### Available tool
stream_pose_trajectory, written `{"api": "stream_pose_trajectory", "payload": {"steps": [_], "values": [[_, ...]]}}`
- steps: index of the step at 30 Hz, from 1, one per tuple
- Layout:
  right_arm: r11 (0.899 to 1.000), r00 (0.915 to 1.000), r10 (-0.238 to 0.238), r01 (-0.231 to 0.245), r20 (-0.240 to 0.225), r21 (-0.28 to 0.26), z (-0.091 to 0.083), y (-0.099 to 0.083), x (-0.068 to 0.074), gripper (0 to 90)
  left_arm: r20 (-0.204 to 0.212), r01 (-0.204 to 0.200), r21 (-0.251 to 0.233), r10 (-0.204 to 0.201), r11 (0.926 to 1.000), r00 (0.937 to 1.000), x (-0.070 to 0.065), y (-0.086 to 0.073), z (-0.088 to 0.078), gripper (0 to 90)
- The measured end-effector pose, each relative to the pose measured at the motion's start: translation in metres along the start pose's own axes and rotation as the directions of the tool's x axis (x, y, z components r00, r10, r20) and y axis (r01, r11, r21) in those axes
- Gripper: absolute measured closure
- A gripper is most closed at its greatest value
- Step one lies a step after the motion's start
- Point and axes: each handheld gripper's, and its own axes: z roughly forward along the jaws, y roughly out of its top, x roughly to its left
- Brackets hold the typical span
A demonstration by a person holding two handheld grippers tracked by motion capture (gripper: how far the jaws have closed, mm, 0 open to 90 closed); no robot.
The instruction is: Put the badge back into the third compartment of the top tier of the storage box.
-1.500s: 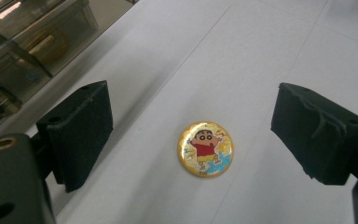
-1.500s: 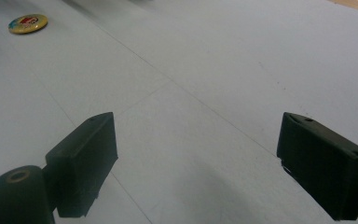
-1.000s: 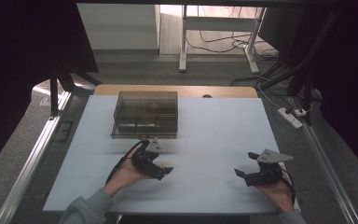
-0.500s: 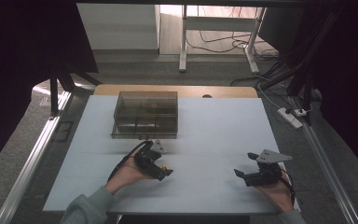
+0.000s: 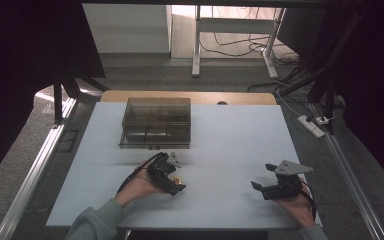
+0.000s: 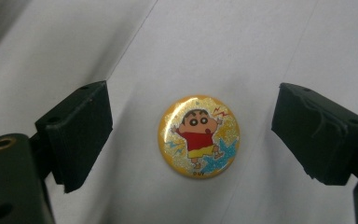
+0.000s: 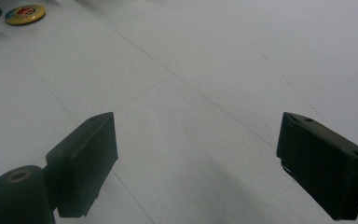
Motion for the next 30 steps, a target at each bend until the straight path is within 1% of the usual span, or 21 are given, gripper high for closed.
{"api": "stream_pose_trajectory", "payload": {"steps": [4,8,9,10,11,13,15,17,19,23,28,30], "values": [[1.000,1.0000,0.001,-0.001,0.000,0.000,0.0001,-0.0002,-0.0002,12.2,-0.007,-0.011,0.020,0.011,0.9997,0.9999,0.0002,-0.0004,0.0012,12.6],[1.000,1.0000,-0.001,0.001,-0.002,0.007,0.0003,-0.0001,-0.0003,12.2,-0.002,-0.019,0.029,0.019,0.9994,0.9998,0.0003,-0.0008,0.0024,13.7],[1.000,1.0000,0.000,0.000,0.008,0.003,0.0005,-0.0002,0.0002,12.2,-0.002,-0.021,0.033,0.021,0.9992,0.9998,0.0000,-0.0008,0.0029,14.2],[1.000,1.0000,0.000,0.000,0.008,0.003,0.0005,-0.0002,0.0002,12.2,-0.002,-0.026,0.038,0.026,0.9990,0.9997,-0.0002,-0.0008,0.0033,14.8],[1.000,1.0000,0.000,0.000,-0.001,0.006,0.0002,-0.0001,-0.0003,12.1,-0.003,-0.029,0.041,0.029,0.9987,0.9996,-0.0006,-0.0008,0.0038,15.4],[1.000,1.0000,-0.001,0.001,-0.001,0.007,0.0003,-0.0001,-0.0004,12.2,-0.002,-0.038,0.047,0.038,0.9982,0.9993,-0.0012,-0.0010,0.0046,17.3],[1.000,1.0000,-0.001,0.001,0.001,0.008,0.0005,-0.0002,-0.0002,12.2,-0.001,-0.043,0.056,0.043,0.9975,0.9991,-0.0015,-0.0011,0.0051,20.0],[1.000,1.0000,-0.001,0.001,0.001,0.006,0.0006,-0.0002,-0.0001,12.2,0.023,-0.044,0.057,0.043,0.9974,0.9988,-0.0010,-0.0013,0.0054,24.9],[1.000,1.0000,-0.001,0.001,0.002,0.009,0.0005,-0.0002,-0.0001,12.2,0.033,-0.052,0.058,0.050,0.9970,0.9982,-0.0007,-0.0013,0.0046,29.8],[1.000,1.0000,-0.001,0.001,0.002,0.006,0.0004,-0.0003,0.0000,12.3,0.036,-0.052,0.064,0.050,0.9966,0.9981,-0.0002,-0.0009,0.0034,35.5],[1.000,1.0000,-0.001,0.001,0.003,0.011,0.0007,-0.0004,-0.0003,12.3,0.034,-0.041,0.068,0.038,0.9969,0.9987,0.0015,-0.0004,0.0021,46.5],[1.000,1.0000,-0.001,0.001,0.001,0.008,0.0009,-0.0003,0.0001,12.4,0.026,-0.043,0.071,0.042,0.9966,0.9988,0.0003,-0.0001,0.0020,46.8]]}}
